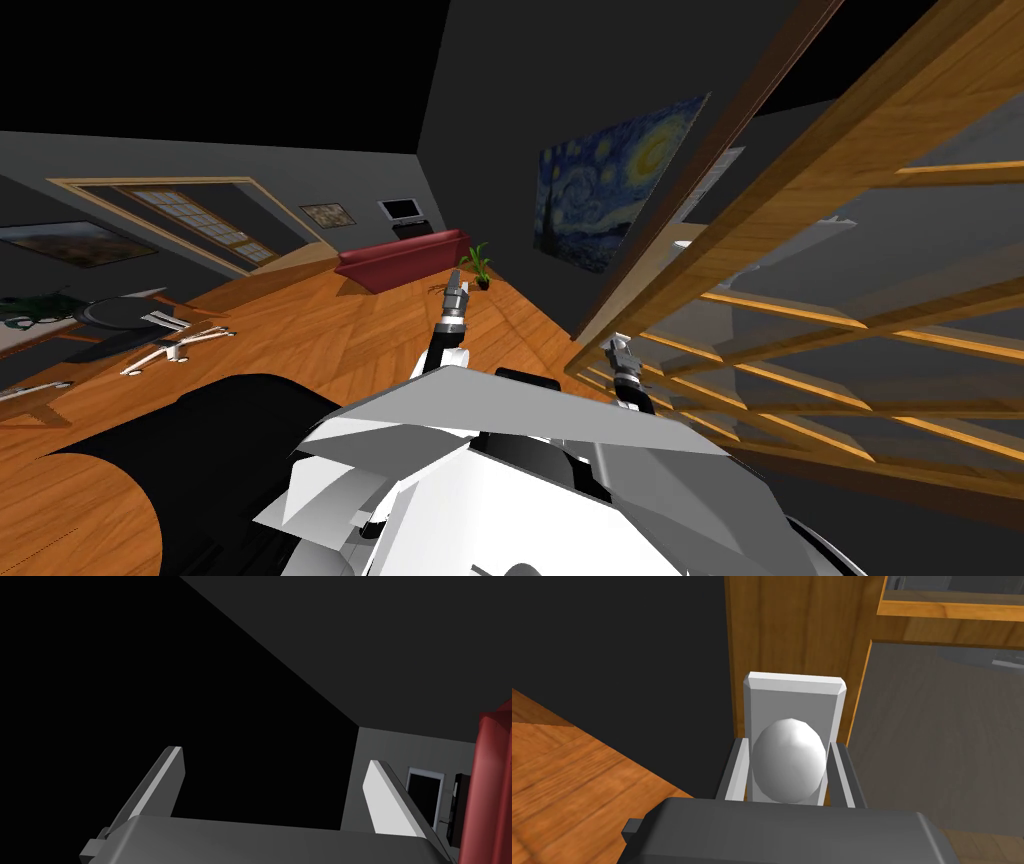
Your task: Pull the door open
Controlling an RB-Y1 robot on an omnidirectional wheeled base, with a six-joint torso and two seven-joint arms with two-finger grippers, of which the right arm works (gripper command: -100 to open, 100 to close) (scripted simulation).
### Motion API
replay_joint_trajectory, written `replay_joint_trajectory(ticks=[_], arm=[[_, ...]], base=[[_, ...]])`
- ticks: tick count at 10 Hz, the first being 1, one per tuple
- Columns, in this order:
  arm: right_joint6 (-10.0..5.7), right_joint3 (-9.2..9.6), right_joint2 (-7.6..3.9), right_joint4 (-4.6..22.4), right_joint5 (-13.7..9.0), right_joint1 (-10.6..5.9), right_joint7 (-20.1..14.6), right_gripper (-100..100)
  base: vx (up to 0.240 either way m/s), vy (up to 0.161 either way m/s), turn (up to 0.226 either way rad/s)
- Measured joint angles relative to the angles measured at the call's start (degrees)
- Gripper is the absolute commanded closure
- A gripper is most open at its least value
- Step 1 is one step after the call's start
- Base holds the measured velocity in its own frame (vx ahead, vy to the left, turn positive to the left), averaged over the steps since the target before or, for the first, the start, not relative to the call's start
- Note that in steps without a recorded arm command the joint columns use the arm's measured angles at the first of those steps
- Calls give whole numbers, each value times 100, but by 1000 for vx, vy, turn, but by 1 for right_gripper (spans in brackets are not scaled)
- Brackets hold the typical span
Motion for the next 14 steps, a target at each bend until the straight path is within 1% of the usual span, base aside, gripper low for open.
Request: replay_joint_trajectory(ticks=[2,3,4,6,8,10,11,12,13,14], arm=[[-43,160,-104,-38,76,58,-157,100],[-75,238,-171,-62,111,94,-245,100],[-71,261,-167,-56,121,112,-266,100],[-180,376,-272,-71,176,169,-386,100],[-285,514,-371,-110,241,267,-514,100],[-450,672,-461,-23,320,274,-686,100],[-501,737,-517,-58,351,326,-751,100],[-499,794,-583,-203,374,437,-776,100],[-487,817,-577,-217,385,460,-777,100],[-545,852,-631,-210,404,497,-820,100]], base=[[-240,5,65],[-122,-8,25],[-147,-15,97],[-203,-30,82],[-177,-41,90],[-220,-42,82],[-208,-48,68],[-94,-23,24],[-143,-20,155],[-184,-36,110]])
